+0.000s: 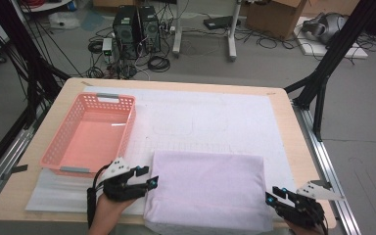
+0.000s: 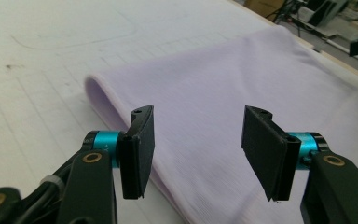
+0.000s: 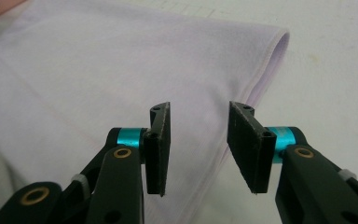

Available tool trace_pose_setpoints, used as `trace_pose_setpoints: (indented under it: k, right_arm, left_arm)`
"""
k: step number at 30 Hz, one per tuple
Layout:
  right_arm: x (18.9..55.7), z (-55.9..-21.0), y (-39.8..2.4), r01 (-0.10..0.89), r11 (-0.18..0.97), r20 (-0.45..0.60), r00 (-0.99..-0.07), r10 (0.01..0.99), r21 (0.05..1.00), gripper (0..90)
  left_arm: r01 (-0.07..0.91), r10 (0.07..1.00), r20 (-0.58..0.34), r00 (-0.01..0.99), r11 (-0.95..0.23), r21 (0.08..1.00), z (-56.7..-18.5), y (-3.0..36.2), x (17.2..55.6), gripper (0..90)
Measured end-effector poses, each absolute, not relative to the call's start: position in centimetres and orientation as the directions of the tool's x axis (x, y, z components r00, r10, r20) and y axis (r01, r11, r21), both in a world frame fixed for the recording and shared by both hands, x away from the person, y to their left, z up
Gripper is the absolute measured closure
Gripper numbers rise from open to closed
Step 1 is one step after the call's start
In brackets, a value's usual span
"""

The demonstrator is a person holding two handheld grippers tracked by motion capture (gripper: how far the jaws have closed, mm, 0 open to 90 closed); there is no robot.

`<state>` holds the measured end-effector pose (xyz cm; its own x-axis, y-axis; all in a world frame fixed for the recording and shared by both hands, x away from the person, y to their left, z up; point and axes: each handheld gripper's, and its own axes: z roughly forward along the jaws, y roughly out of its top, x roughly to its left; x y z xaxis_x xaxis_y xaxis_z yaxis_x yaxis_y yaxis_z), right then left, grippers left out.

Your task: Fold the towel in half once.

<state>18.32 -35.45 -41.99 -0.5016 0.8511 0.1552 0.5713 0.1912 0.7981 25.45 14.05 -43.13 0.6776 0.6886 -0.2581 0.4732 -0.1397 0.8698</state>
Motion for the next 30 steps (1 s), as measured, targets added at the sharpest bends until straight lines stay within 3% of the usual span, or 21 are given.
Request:
trace_pose_setpoints:
  k: [4, 8, 16, 21, 23, 28, 30]
  right_arm:
    - [21.6, -42.7, -35.2, 0.575, 0.207, 0.13, -0.49, 0.862, 0.791, 59.9]
    - [24.4, -43.6, -34.8, 0.579, 0.194, 0.143, -0.484, 0.863, 0.792, 66.9]
    - [28.1, -44.7, -33.1, 0.593, 0.288, 0.04, -0.478, 0.878, 0.752, 69.6]
    - [27.6, -44.9, -34.1, 0.569, 0.288, -0.006, -0.445, 0.895, 0.77, 70.2]
    - [27.5, -44.6, -34.4, 0.595, 0.267, -0.002, -0.407, 0.913, 0.758, 60.5]
    - [27.2, -44.5, -35.3, 0.612, 0.199, 0.082, -0.399, 0.913, 0.765, 48.3]
    - [27.2, -44.6, -35.0, 0.63, 0.224, 0.074, -0.41, 0.909, 0.743, 48.0]
  left_arm:
    - [0.525, 0.735, -0.251, 0.63, -0.165, 0.835, -43.8, 13.5, 28.6, 41.5]
    - [0.541, 0.771, -0.231, 0.594, -0.17, 0.823, -44.4, 12.8, 30.4, 39.7]
    - [0.584, 0.798, -0.21, 0.565, -0.208, 0.784, -44.9, 11.2, 32.4, 40.5]
    - [0.555, 0.813, -0.121, 0.569, -0.271, 0.787, -45.2, 10.7, 32.2, 49.8]
    - [0.553, 0.818, -0.113, 0.564, -0.273, 0.787, -45.2, 10.8, 32.2, 55.7]
    - [0.556, 0.83, -0.121, 0.545, -0.249, 0.793, -45.2, 11.1, 32.2, 67.0]
    - [0.545, 0.806, -0.125, 0.578, -0.268, 0.794, -45.2, 10.9, 32.0, 81.0]
